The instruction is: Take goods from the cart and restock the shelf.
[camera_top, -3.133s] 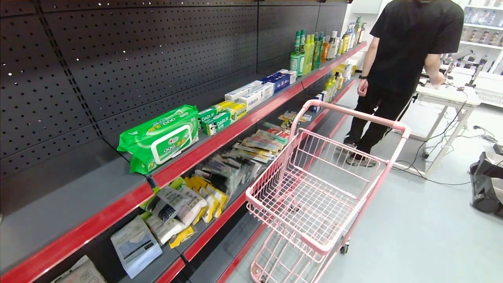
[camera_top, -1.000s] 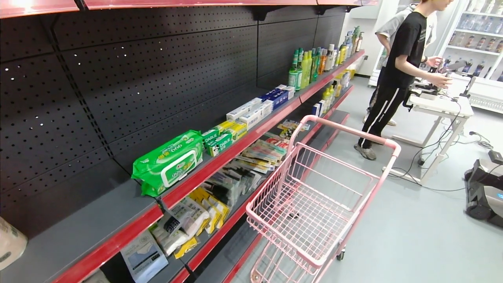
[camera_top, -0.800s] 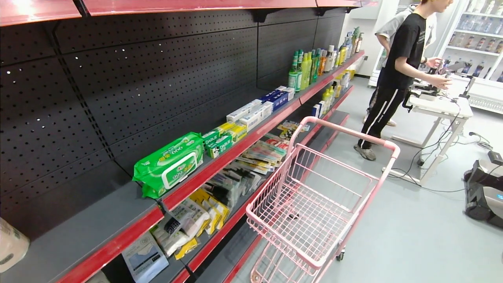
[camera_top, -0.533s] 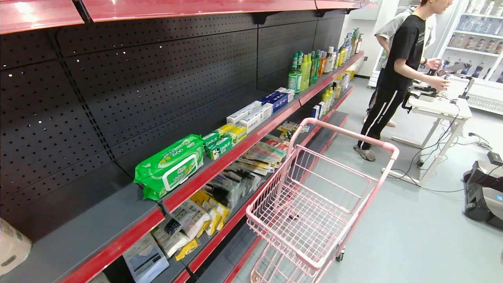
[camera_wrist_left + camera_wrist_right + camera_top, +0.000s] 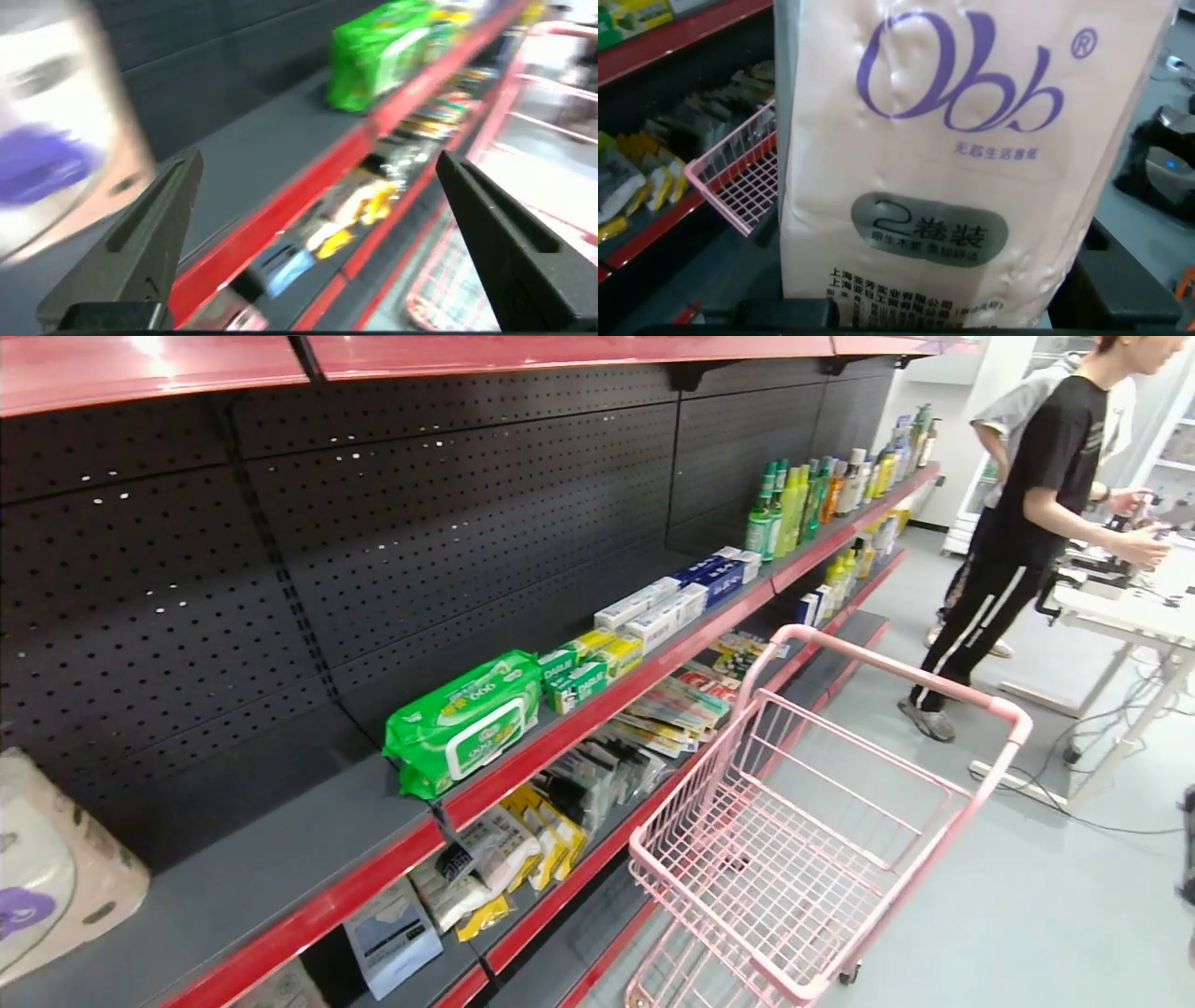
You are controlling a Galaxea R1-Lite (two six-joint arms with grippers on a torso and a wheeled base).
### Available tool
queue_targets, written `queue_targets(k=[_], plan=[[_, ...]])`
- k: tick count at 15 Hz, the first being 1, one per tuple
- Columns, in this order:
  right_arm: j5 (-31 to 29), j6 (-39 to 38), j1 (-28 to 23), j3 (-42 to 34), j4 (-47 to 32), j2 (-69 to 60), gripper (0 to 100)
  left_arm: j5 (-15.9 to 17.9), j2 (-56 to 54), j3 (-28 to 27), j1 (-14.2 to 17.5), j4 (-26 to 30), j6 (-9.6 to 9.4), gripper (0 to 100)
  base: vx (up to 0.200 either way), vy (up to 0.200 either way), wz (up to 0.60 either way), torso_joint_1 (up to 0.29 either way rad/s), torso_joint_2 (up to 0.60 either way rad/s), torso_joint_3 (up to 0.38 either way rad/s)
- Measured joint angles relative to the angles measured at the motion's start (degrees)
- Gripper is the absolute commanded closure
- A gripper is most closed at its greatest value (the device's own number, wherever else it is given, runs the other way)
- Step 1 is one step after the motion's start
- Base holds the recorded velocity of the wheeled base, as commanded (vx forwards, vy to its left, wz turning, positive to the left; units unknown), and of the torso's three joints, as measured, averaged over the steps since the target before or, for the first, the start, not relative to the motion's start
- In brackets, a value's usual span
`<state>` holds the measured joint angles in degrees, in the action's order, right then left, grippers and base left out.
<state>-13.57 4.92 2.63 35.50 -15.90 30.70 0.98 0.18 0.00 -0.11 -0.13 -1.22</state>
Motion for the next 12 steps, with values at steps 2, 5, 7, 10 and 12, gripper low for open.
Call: queue_targets(k=[2,5,7,10,12], plan=[[0.0,0.1,0.0,0.0,0.0,0.0,100,0.0,-0.1,0.0,0.0,0.0,0.05,0,0.000,0.000,0.60,0.000,0.00,0.002],[0.0,0.2,0.1,0.0,0.0,0.0,100,0.0,-0.1,0.0,0.1,0.0,0.10,0,0.000,0.000,0.60,-0.004,0.00,-0.001],[-0.1,0.2,0.1,0.0,0.0,0.0,100,0.0,-0.1,0.0,0.0,0.0,0.10,0,0.000,0.000,0.60,0.002,0.00,-0.005],[0.0,0.4,0.1,0.0,0.0,0.0,100,0.0,-0.1,0.0,0.1,0.0,0.10,0,0.000,0.000,0.60,-0.002,0.00,0.009],[0.0,1.0,0.1,0.0,0.1,-0.2,100,0.0,-0.1,0.0,0.0,0.0,0.07,0,0.000,0.000,0.60,0.002,0.00,0.009]])
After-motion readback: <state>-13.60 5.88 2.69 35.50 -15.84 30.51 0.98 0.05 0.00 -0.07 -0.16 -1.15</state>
